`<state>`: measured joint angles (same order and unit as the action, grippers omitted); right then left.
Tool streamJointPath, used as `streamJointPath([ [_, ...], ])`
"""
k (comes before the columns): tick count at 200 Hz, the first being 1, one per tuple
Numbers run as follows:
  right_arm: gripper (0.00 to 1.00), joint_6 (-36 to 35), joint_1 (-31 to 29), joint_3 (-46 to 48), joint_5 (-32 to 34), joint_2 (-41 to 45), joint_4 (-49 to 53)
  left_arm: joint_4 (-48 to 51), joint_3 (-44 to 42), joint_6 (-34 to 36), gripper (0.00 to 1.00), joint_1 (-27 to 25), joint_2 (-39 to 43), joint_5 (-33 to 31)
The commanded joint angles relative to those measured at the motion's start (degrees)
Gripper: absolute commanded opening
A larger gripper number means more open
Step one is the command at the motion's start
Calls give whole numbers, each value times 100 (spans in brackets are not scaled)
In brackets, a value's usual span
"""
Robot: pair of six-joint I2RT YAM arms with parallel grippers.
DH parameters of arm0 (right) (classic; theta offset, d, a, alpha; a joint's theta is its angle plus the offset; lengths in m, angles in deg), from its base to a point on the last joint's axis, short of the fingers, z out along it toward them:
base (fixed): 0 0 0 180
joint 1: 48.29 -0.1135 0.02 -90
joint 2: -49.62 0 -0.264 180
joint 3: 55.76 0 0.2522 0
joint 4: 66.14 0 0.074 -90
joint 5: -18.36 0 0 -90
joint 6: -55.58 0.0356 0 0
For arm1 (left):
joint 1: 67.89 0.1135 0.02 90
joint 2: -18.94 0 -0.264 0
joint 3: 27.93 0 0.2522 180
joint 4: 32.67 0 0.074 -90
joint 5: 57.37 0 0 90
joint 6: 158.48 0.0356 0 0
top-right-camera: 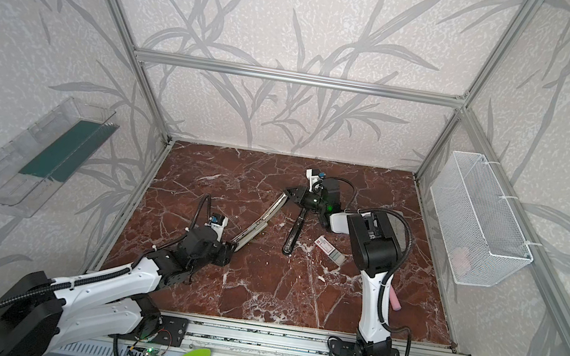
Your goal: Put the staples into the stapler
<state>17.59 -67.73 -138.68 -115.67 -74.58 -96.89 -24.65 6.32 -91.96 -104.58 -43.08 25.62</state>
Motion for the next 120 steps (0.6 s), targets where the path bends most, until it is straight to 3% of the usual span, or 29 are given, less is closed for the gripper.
streamJointPath([
  [1, 21, 45, 35, -167, -236, 13, -69, -627, -83, 249, 58, -5, -314, -85],
  [49, 21, -36, 29, -207, -272, 19, 61, -796, 194, 280, 53, 6, -1128, 50],
  [90, 20, -208, 19, -269, -239, 19, 430, -855, 219, 442, 42, 10, -1277, 474],
  [120, 20, -301, 2, -266, -159, 75, 528, -929, 287, 494, 27, 4, -1496, 741],
])
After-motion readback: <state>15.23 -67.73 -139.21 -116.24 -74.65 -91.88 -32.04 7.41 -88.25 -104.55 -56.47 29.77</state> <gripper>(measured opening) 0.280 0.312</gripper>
